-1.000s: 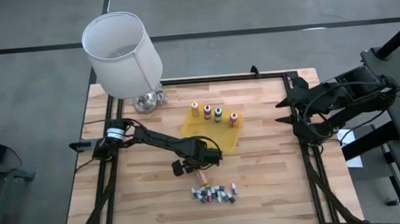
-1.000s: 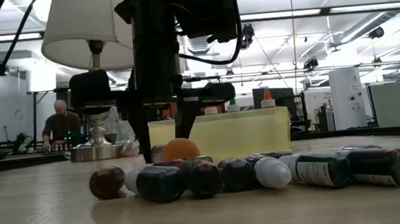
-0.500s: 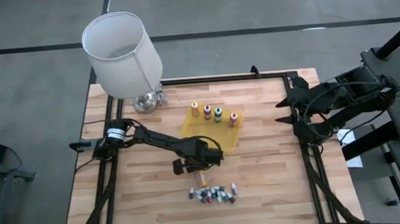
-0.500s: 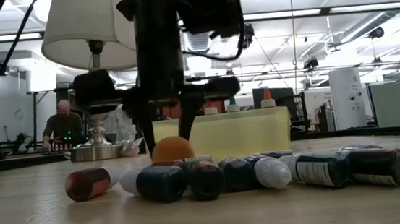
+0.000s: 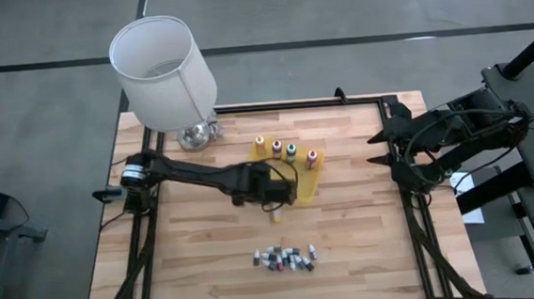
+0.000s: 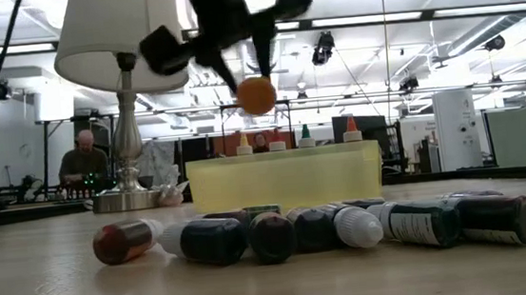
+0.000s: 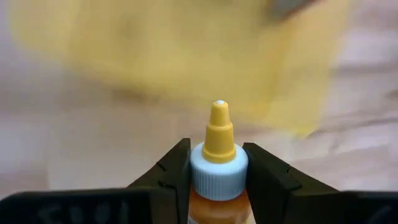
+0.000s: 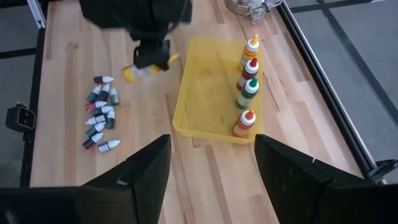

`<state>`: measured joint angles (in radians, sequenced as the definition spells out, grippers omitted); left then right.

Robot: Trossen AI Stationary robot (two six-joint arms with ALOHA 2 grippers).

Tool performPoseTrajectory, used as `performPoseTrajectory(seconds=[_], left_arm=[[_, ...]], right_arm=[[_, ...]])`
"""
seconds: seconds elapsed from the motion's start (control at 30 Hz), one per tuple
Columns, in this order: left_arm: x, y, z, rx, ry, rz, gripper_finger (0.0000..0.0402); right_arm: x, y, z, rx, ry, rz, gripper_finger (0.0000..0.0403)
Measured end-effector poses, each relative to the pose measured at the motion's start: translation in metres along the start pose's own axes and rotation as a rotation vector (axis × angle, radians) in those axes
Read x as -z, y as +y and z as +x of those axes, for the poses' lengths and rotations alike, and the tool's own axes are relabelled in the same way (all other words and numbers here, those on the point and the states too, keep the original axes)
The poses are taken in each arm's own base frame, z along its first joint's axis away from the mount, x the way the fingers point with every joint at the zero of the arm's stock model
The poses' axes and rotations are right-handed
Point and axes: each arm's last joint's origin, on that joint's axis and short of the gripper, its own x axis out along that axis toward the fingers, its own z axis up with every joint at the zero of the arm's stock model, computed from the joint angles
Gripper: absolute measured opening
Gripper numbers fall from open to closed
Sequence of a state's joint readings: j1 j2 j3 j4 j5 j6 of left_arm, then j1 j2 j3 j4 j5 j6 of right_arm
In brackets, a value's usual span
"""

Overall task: Pick & Place food coloring
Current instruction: Put the large yellow food coloring bottle into the yellow bin

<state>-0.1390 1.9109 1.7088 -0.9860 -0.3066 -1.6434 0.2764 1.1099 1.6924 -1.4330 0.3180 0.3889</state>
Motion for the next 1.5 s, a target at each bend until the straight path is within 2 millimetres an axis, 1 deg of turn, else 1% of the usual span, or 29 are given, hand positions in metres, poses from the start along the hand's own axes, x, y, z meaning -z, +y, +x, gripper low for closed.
performPoseTrajectory(seconds=[0.1,0.2,0.27,0.4,0.53,0.63,0.73,0.9,1.07,1.3,1.5], left_arm=[[-0.012,-0.006,-0.016,0.049,-0.181,0.096,0.0097],[-0.023,-0.010,-0.025,0.051,-0.331,0.202,0.0097],[-0.029,-0.010,-0.025,0.028,-0.408,0.263,0.0097],[-0.035,-0.006,-0.019,-0.041,-0.529,0.355,0.0097],[-0.036,0.001,-0.011,-0.103,-0.671,0.376,0.0097],[-0.035,0.007,-0.003,-0.120,-0.733,0.356,0.0097],[-0.030,0.013,0.011,-0.102,-0.786,0.314,0.0097],[-0.024,0.026,0.034,-0.111,-0.879,0.325,0.0097],[-0.020,0.040,0.050,-0.122,-0.918,0.326,0.0097],[-0.016,0.055,0.067,-0.130,-0.975,0.322,0.0097],[-0.012,0.070,0.086,-0.065,-1.024,0.244,0.0097]], right_arm=[[0.000,0.000,0.000,0.005,-0.001,0.000,0.0224],[-0.001,0.000,0.001,0.008,-0.001,0.003,0.0224],[-0.001,0.000,0.001,0.022,-0.007,0.002,0.0224],[-0.001,0.000,0.001,0.035,-0.013,0.006,0.0224],[-0.002,-0.001,0.002,0.055,-0.021,0.007,0.0224],[-0.002,-0.001,0.002,0.077,-0.030,0.018,0.0224],[-0.002,-0.001,0.002,0.080,-0.032,0.029,0.0224],[-0.002,-0.001,0.002,0.078,-0.036,0.062,0.0224],[-0.002,-0.001,0.002,0.078,-0.038,0.076,0.0224],[-0.003,-0.001,0.002,0.078,-0.040,0.077,0.0224],[-0.003,-0.002,0.002,0.094,-0.047,0.084,0.0224]])
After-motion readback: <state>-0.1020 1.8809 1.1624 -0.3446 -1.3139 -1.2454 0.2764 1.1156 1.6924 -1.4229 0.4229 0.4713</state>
